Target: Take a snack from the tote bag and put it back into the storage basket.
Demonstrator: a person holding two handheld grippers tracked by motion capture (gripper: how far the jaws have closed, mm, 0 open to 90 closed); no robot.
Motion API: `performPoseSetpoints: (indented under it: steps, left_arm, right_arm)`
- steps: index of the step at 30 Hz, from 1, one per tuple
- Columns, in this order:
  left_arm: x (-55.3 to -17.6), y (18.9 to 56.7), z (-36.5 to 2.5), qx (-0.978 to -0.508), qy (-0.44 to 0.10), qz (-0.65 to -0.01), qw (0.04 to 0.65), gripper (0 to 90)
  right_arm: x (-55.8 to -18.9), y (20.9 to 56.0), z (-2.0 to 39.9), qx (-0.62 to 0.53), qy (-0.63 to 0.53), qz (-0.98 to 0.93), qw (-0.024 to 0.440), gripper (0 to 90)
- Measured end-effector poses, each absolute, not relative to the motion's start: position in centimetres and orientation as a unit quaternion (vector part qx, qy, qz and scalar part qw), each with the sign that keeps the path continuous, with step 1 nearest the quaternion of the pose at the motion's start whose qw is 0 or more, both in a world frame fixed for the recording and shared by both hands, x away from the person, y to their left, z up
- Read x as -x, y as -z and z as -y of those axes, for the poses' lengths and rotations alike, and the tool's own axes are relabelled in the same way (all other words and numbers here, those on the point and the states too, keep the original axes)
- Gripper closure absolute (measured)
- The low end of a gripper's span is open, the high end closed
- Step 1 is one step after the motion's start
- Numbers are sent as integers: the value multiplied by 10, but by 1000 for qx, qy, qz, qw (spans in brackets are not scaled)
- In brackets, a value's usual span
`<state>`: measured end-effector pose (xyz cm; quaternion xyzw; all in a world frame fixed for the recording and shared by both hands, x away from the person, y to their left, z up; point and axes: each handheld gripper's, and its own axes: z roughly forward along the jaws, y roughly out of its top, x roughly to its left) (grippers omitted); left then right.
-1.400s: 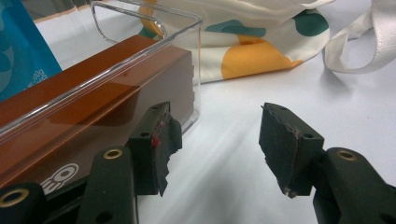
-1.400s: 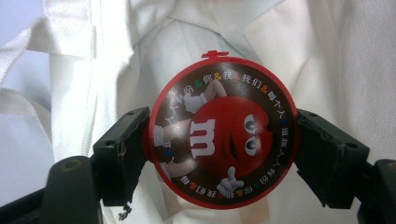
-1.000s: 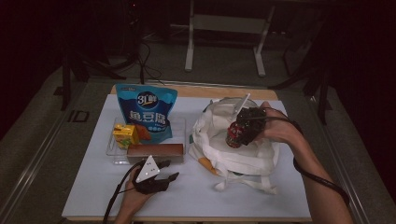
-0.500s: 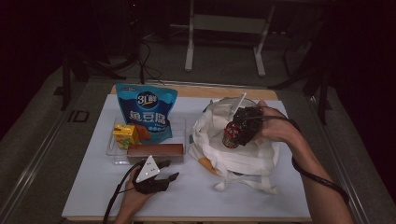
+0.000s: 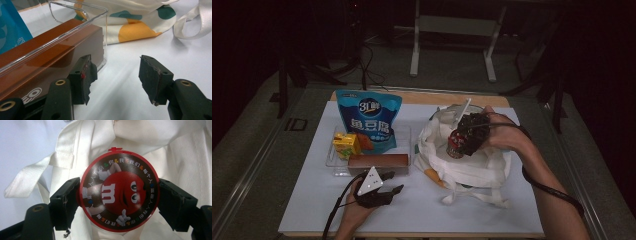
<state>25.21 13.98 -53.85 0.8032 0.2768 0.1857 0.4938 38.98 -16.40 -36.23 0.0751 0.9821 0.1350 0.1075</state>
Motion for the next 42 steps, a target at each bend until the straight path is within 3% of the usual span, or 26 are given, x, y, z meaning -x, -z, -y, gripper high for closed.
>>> performPoseSetpoints:
  steps: [42]
  left_arm:
    - [-252, 538, -140, -804, -186, -276, 493, 447]
  right_arm:
    - [-381, 338, 134, -31, -147, -983, 107, 239]
